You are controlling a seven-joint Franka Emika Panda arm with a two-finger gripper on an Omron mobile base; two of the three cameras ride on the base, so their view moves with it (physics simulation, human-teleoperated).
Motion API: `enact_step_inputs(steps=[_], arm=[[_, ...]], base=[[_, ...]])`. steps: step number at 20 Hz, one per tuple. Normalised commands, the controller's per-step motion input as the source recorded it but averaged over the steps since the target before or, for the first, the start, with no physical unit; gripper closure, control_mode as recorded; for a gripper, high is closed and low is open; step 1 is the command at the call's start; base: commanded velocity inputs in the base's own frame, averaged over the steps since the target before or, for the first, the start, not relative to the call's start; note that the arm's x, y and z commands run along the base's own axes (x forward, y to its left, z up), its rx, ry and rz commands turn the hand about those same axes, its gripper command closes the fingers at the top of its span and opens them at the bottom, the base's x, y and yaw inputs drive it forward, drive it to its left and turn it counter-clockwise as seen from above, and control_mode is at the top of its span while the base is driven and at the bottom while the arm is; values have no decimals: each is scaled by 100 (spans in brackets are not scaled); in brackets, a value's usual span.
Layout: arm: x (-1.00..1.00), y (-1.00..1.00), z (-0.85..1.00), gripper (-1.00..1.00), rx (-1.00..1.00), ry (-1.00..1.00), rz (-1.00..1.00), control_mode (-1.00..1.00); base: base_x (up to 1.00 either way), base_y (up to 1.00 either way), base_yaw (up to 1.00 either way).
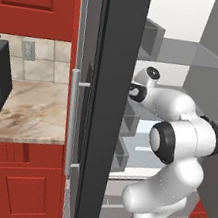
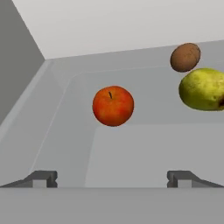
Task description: Pick the pear and apple from the fridge and place them on the plate next to the blender to make a fruit smoothie.
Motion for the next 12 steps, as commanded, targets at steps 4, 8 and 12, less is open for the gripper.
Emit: enact_step_inputs(steps=[4,8,12], arm=[[46,1,-23,-100,0,0,0,-100],[45,4,-26,-100,-1,0,0,-100],[44,11,-24,-100,-2,0,0,-100]], base=[[0,0,0],[0,0,0],[0,0,0]])
